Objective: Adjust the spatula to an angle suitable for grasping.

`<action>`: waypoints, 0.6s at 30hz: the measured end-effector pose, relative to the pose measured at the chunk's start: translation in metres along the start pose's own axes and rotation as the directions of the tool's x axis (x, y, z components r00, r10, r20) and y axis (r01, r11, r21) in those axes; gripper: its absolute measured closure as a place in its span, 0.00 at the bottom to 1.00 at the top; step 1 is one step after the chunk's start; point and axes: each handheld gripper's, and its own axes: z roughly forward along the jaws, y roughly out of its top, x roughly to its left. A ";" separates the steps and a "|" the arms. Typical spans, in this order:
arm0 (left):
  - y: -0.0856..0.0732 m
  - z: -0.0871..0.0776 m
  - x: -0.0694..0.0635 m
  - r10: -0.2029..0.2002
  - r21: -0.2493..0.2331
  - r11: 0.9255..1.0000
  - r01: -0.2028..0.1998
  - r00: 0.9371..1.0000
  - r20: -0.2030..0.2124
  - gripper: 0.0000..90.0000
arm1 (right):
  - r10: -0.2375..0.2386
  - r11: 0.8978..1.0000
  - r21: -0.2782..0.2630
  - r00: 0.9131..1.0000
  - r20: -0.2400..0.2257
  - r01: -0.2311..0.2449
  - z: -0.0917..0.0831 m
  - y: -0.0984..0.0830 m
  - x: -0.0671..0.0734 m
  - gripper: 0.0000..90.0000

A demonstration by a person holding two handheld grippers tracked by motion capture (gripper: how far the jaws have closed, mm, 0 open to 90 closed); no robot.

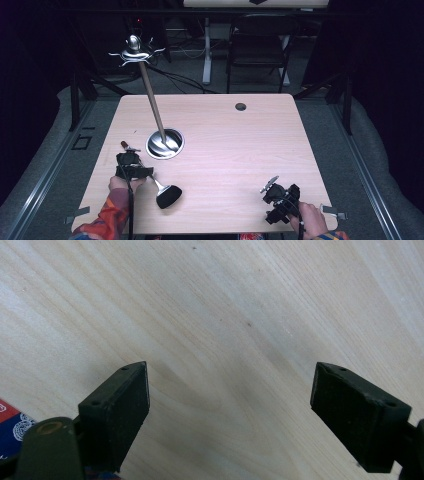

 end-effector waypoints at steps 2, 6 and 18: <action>0.000 0.001 0.004 -0.009 0.003 1.000 0.009 1.000 -0.004 0.53 | -0.001 1.000 0.002 1.000 0.001 0.001 0.000 0.000 0.000 0.17; 0.001 0.000 0.011 0.001 0.012 1.000 -0.001 1.000 -0.028 0.60 | -0.004 1.000 0.001 1.000 -0.003 0.004 -0.001 0.000 0.000 0.17; 0.002 -0.002 0.025 0.011 0.017 1.000 -0.011 0.999 -0.045 0.68 | -0.009 1.000 0.005 1.000 -0.001 0.009 0.000 0.000 0.001 0.17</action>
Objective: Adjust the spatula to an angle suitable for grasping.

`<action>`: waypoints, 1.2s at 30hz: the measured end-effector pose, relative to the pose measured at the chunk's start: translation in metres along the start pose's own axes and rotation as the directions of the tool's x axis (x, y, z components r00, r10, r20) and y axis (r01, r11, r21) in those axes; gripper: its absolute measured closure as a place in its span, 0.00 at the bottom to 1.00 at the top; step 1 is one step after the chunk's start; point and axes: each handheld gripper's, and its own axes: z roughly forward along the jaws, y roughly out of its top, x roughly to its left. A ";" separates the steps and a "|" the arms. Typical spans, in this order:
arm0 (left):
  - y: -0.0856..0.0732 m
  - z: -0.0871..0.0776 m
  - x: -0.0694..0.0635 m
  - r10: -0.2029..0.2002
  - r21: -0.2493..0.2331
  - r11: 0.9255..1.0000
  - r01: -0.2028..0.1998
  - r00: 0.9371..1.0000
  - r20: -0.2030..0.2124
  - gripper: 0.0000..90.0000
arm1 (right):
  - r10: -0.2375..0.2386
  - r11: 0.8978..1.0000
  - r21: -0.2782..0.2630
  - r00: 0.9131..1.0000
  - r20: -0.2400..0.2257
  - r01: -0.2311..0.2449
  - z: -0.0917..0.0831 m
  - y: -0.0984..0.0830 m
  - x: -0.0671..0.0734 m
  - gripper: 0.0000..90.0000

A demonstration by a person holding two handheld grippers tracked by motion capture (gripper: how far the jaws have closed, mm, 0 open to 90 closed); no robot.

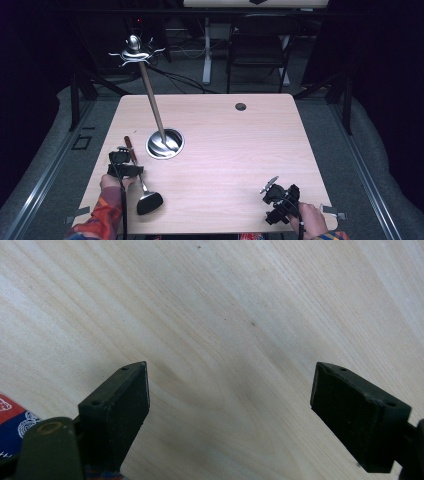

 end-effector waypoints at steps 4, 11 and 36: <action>0.001 -0.001 0.005 0.007 0.010 1.000 -0.007 1.000 -0.010 0.72 | -0.001 1.000 0.002 1.000 0.004 0.001 0.000 0.000 0.000 0.17; 0.001 -0.002 0.011 0.022 0.018 1.000 -0.022 0.999 -0.023 0.76 | 0.001 1.000 -0.003 1.000 -0.007 -0.001 0.001 0.000 0.000 0.17; 0.016 0.000 0.030 0.068 0.053 0.997 -0.064 0.995 -0.072 0.77 | -0.017 1.000 0.009 1.000 -0.002 0.017 0.000 0.001 0.002 0.17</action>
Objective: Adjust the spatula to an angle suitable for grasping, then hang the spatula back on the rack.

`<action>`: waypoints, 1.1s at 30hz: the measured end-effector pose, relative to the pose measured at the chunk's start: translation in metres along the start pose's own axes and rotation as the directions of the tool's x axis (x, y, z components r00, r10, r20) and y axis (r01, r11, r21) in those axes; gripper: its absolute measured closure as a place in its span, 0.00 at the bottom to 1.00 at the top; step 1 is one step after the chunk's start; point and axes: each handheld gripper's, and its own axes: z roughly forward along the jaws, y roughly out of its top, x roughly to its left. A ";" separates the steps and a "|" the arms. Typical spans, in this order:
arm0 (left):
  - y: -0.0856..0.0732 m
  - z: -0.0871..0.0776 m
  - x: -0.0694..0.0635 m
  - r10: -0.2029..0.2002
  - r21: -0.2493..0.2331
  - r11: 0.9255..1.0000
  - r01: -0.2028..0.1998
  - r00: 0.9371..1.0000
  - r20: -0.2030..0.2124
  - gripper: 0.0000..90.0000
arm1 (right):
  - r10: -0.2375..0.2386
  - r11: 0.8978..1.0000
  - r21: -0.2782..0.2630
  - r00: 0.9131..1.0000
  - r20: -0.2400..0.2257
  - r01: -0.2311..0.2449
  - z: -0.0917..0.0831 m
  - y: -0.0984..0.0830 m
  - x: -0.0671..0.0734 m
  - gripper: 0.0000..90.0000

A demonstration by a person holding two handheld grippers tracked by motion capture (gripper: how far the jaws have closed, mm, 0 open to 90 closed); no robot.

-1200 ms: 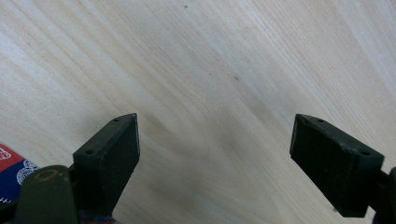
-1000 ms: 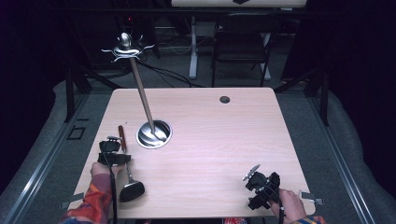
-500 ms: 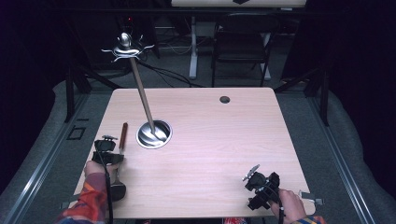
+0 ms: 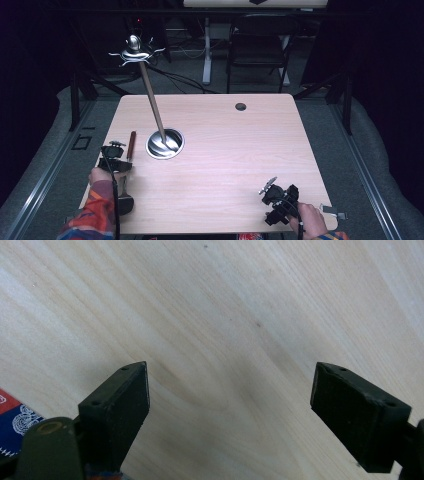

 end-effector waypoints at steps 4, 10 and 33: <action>0.003 0.001 0.001 -0.003 0.000 1.000 0.003 1.000 0.000 0.77 | 0.013 1.000 -0.007 1.000 0.000 -0.013 0.000 -0.002 0.000 0.17; 0.012 0.005 0.003 -0.046 0.017 0.999 0.046 0.999 0.011 0.74 | 0.006 1.000 -0.003 1.000 -0.007 -0.006 0.001 -0.002 0.000 0.17; 0.011 0.006 0.006 -0.105 0.004 0.994 0.105 0.994 -0.019 0.92 | 0.010 1.000 -0.001 1.000 0.005 -0.010 0.001 -0.002 0.000 0.17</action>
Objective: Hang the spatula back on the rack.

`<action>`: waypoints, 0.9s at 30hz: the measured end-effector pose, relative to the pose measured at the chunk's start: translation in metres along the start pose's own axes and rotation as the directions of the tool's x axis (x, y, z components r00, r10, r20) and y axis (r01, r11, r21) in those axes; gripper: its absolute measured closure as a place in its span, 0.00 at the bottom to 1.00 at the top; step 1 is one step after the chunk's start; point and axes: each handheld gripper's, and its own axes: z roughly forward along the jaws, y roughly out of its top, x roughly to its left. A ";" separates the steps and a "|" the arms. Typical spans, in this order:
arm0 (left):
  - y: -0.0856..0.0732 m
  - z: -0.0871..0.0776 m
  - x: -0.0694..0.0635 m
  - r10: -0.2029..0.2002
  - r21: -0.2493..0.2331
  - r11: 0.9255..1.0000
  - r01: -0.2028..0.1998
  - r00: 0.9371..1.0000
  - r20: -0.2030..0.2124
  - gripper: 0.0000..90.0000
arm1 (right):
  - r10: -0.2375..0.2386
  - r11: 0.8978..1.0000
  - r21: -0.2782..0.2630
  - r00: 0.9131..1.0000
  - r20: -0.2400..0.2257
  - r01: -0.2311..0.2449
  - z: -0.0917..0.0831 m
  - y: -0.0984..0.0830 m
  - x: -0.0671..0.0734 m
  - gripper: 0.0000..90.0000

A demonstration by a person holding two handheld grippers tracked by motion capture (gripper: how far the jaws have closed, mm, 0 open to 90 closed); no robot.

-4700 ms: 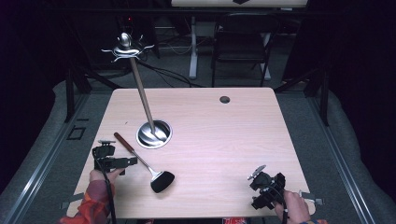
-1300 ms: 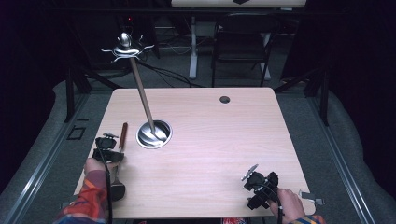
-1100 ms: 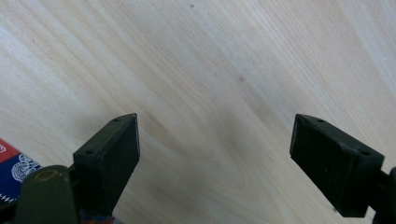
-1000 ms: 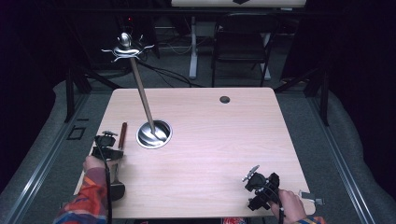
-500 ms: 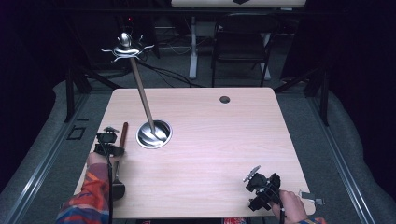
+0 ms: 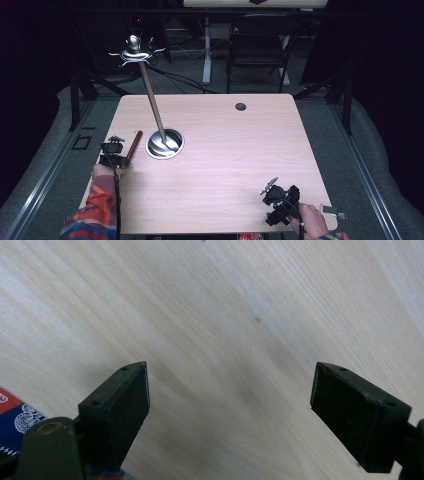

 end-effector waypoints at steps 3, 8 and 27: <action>-0.001 0.000 0.003 -0.014 -0.010 1.000 0.014 1.000 0.011 0.93 | -0.007 1.000 -0.005 1.000 -0.011 0.007 0.000 0.001 0.001 0.17; -0.002 -0.005 0.003 -0.010 -0.045 0.999 0.011 1.000 0.021 0.93 | -0.006 1.000 0.002 1.000 -0.007 0.006 -0.001 -0.001 -0.001 0.17; -0.008 -0.042 0.007 -0.012 -0.276 0.961 0.031 0.998 0.068 0.93 | -0.011 1.000 -0.007 1.000 -0.007 0.011 -0.002 0.000 0.000 0.17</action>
